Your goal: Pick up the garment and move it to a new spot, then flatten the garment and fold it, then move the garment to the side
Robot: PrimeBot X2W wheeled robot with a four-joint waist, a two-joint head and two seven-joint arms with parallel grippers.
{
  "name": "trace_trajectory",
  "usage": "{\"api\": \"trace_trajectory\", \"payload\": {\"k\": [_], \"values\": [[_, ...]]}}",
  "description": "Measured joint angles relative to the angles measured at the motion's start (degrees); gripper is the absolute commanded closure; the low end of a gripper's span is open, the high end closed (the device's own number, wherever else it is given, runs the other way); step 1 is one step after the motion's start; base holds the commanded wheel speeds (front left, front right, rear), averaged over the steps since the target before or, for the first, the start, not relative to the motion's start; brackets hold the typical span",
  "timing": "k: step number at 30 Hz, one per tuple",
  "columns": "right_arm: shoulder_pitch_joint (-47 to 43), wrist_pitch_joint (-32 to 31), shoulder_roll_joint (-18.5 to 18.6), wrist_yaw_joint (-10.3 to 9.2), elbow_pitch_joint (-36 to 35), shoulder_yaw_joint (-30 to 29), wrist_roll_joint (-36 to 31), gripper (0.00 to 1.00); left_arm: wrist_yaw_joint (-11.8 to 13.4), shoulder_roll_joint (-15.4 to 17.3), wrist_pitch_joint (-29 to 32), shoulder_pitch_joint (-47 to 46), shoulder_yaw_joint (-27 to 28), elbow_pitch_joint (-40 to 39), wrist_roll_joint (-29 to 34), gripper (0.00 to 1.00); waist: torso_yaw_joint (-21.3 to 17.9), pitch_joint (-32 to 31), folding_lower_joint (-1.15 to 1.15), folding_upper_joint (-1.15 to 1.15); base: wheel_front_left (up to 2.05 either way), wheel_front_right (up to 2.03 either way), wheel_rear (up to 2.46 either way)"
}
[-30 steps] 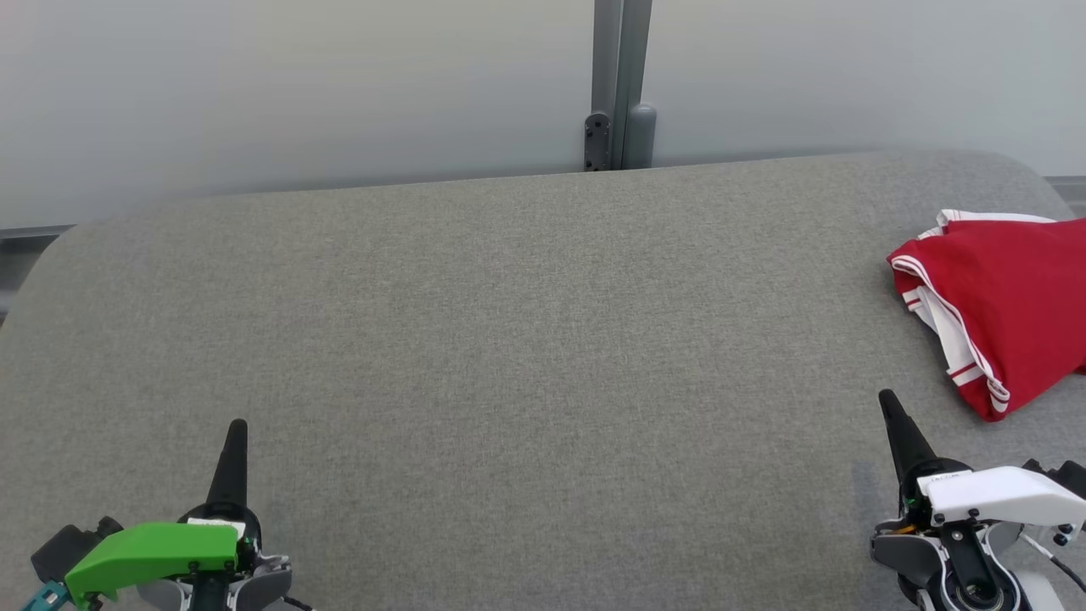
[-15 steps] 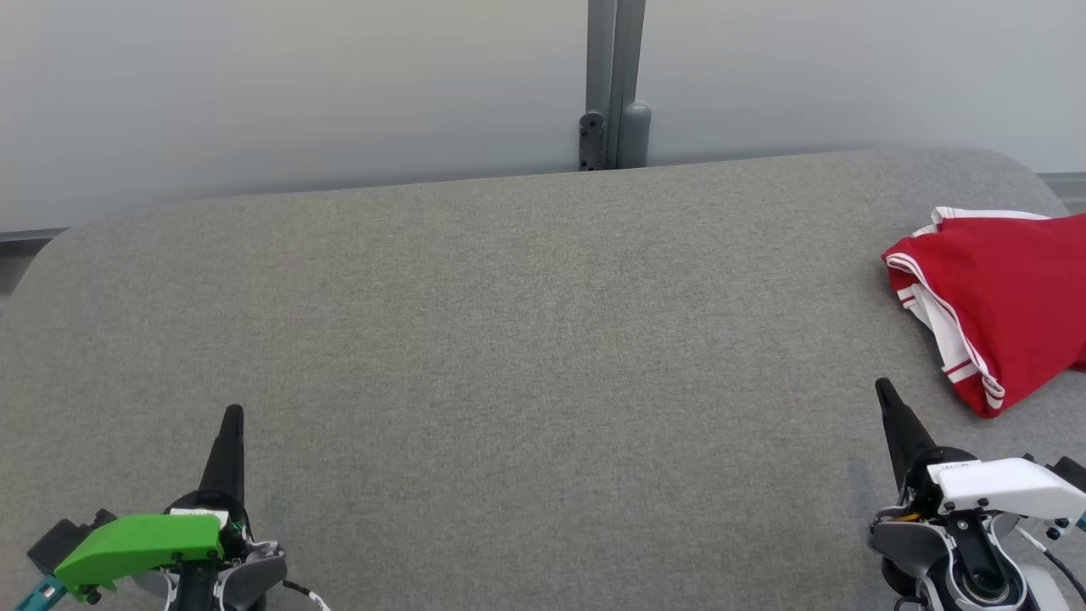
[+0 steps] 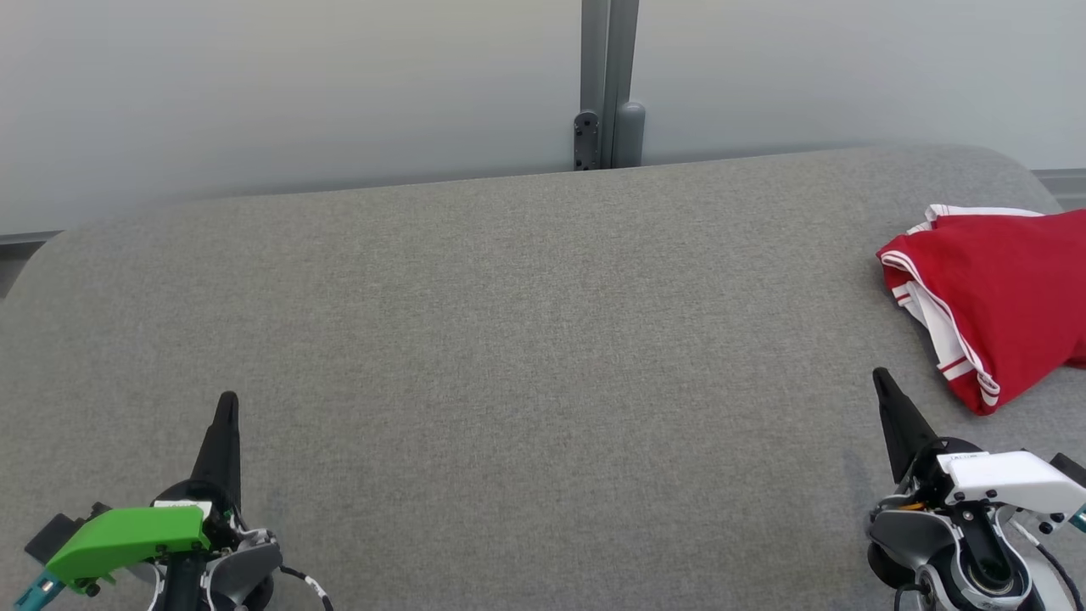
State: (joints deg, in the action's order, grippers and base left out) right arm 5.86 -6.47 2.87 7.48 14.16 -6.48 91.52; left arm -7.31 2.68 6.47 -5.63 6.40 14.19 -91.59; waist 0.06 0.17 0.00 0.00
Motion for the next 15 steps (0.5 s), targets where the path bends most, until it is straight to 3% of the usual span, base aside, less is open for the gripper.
{"api": "trace_trajectory", "payload": {"k": [15], "values": [[0.19, -0.08, -0.02, 0.00, 0.00, -0.03, 0.68, 1.00, -0.09, 0.00, 0.03, -0.28, 0.10, -0.09, -0.82, 1.00, -0.06, 0.00, 0.00, 0.00, 0.00, 0.00, 0.00]]}}
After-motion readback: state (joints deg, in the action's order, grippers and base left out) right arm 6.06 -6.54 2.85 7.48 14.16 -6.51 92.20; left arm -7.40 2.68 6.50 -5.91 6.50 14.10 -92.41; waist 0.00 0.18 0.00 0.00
